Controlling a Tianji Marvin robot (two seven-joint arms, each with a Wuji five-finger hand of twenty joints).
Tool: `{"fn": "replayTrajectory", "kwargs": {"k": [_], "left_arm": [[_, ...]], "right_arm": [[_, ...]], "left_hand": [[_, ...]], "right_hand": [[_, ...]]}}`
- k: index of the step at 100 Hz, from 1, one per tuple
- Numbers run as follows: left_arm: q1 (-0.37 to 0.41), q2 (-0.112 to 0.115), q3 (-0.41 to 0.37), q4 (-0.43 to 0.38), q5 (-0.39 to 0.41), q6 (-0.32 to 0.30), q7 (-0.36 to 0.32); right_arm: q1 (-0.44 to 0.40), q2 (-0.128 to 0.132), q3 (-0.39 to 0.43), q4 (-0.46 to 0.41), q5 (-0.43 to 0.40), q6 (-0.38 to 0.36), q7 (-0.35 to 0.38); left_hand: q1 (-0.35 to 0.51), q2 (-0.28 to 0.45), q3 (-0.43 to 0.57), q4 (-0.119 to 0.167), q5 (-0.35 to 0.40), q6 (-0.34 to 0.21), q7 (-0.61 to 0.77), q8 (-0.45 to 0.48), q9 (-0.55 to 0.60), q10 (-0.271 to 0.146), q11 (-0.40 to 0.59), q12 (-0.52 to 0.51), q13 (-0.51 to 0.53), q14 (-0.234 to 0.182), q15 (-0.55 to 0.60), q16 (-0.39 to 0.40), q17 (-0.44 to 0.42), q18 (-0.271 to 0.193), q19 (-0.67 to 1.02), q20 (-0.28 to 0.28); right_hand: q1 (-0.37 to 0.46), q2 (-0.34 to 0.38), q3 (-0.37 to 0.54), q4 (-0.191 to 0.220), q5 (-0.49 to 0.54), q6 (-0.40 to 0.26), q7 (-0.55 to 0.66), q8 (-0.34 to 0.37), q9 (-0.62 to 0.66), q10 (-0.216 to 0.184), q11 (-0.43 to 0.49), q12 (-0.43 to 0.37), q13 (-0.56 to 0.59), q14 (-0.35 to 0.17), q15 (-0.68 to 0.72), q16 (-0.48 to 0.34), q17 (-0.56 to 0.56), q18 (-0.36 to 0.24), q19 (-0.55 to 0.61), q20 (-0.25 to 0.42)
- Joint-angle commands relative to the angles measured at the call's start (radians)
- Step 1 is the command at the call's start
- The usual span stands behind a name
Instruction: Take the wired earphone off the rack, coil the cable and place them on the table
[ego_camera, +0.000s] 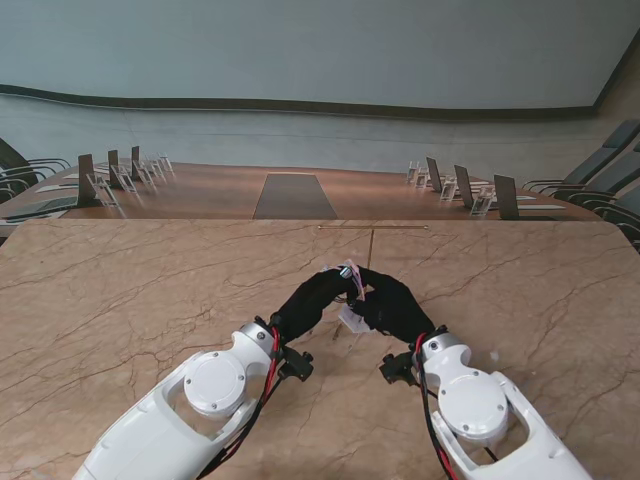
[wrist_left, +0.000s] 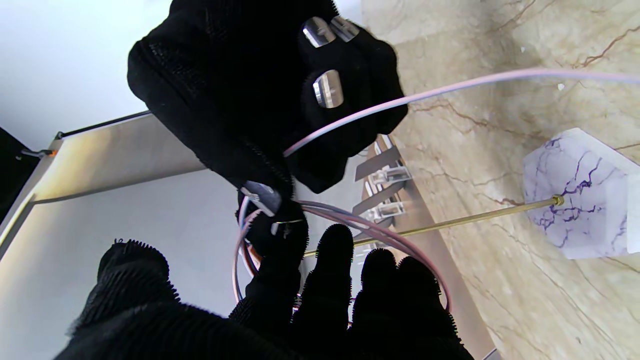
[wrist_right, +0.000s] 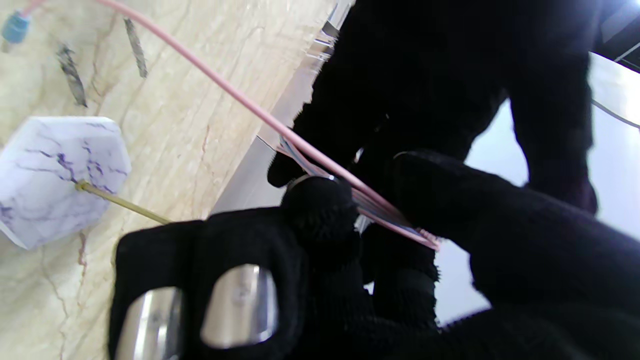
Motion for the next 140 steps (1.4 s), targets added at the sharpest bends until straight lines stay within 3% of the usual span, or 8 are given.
{"fn": "replayTrajectory", "kwargs": {"k": [1,54,72,86,109,120,129,140], "left_arm": [[0.004,-0.003,0.001,-0.01,-0.004,0.003,0.002],[0.032,0.006,-0.03,-0.048,-0.006,0.004,-0.004],[0.034,0.009,-0.033,-0.052,-0.01,0.008,-0.011],[0.035,0.01,-0.034,-0.055,-0.014,0.017,-0.018],[0.026,0.001,-0.024,-0.051,-0.03,0.018,-0.003],[0.019,-0.003,-0.017,-0.057,-0.052,0.025,-0.001],[0.018,-0.003,-0.015,-0.068,-0.06,0.034,-0.006],[0.021,-0.001,-0.015,-0.077,-0.063,0.042,-0.01]], "right_arm": [[-0.005,-0.015,-0.017,0.01,-0.016,0.018,-0.011],[0.058,-0.029,-0.036,0.08,-0.133,0.05,-0.092],[0.065,-0.034,-0.033,0.091,-0.15,0.053,-0.12],[0.07,-0.034,-0.031,0.099,-0.174,0.055,-0.131],[0.061,-0.034,-0.046,0.081,-0.159,0.078,-0.12],[0.063,-0.037,-0.063,0.091,-0.161,0.096,-0.124],[0.066,-0.041,-0.069,0.106,-0.156,0.107,-0.137],[0.069,-0.045,-0.068,0.114,-0.154,0.107,-0.148]], "left_hand": [[0.011,-0.016,0.005,0.029,-0.019,-0.054,0.024,-0.005,-0.033,-0.04,0.006,-0.017,-0.022,-0.006,-0.002,-0.013,-0.009,-0.006,-0.022,-0.017],[0.036,-0.014,0.005,0.028,-0.001,-0.045,0.041,0.008,-0.006,-0.028,0.025,0.01,0.016,0.051,0.052,0.01,-0.006,0.033,0.144,0.064],[0.043,-0.014,0.004,0.029,0.01,-0.041,0.041,0.01,0.018,0.0,0.03,0.02,0.041,0.08,0.081,0.026,0.025,0.078,0.208,0.093],[0.046,-0.014,0.004,0.029,0.024,-0.041,0.045,0.013,0.041,-0.006,0.04,0.032,0.061,0.094,0.103,0.044,0.037,0.094,0.245,0.111],[0.051,-0.015,0.003,0.029,0.02,-0.045,0.039,0.014,0.025,-0.014,0.031,0.039,0.035,0.07,0.083,0.046,-0.004,0.049,0.187,0.081],[0.056,-0.017,0.004,0.029,0.018,-0.045,0.041,0.016,0.019,-0.015,0.032,0.04,0.034,0.074,0.084,0.047,0.007,0.058,0.194,0.084],[0.06,-0.015,0.003,0.029,0.016,-0.043,0.047,0.021,0.019,-0.015,0.038,0.041,0.039,0.078,0.092,0.048,0.042,0.102,0.272,0.123],[0.068,-0.018,0.005,0.028,0.04,-0.018,0.054,0.024,0.019,0.009,0.035,0.038,0.049,0.099,0.105,0.05,0.075,0.099,0.308,0.139]], "right_hand": [[-0.004,-0.041,0.064,0.047,0.039,-0.069,0.057,0.027,0.102,0.084,0.073,0.011,0.006,0.093,0.143,0.034,0.075,-0.188,0.235,-0.002],[0.006,-0.043,0.073,0.048,0.047,-0.07,0.059,0.036,0.105,0.087,0.078,0.008,0.006,0.097,0.146,0.035,0.074,-0.178,0.235,0.001],[0.008,-0.045,0.073,0.048,0.049,-0.069,0.059,0.039,0.105,0.088,0.08,0.007,0.006,0.098,0.146,0.035,0.074,-0.177,0.235,0.002],[0.008,-0.046,0.073,0.047,0.049,-0.069,0.057,0.04,0.107,0.087,0.082,0.007,0.006,0.097,0.146,0.035,0.074,-0.176,0.235,0.003],[0.009,-0.046,0.075,0.048,0.051,-0.068,0.058,0.041,0.108,0.089,0.083,0.006,0.006,0.097,0.146,0.035,0.074,-0.175,0.235,0.003],[0.01,-0.049,0.078,0.048,0.053,-0.067,0.057,0.041,0.109,0.089,0.083,0.005,0.005,0.1,0.147,0.036,0.074,-0.173,0.235,0.004],[0.012,-0.048,0.077,0.047,0.052,-0.065,0.058,0.041,0.107,0.09,0.083,0.005,0.005,0.1,0.147,0.036,0.074,-0.172,0.235,0.004],[0.016,-0.05,0.076,0.045,0.052,-0.062,0.059,0.041,0.106,0.096,0.084,0.005,0.005,0.106,0.146,0.035,0.073,-0.167,0.235,0.005]]}}
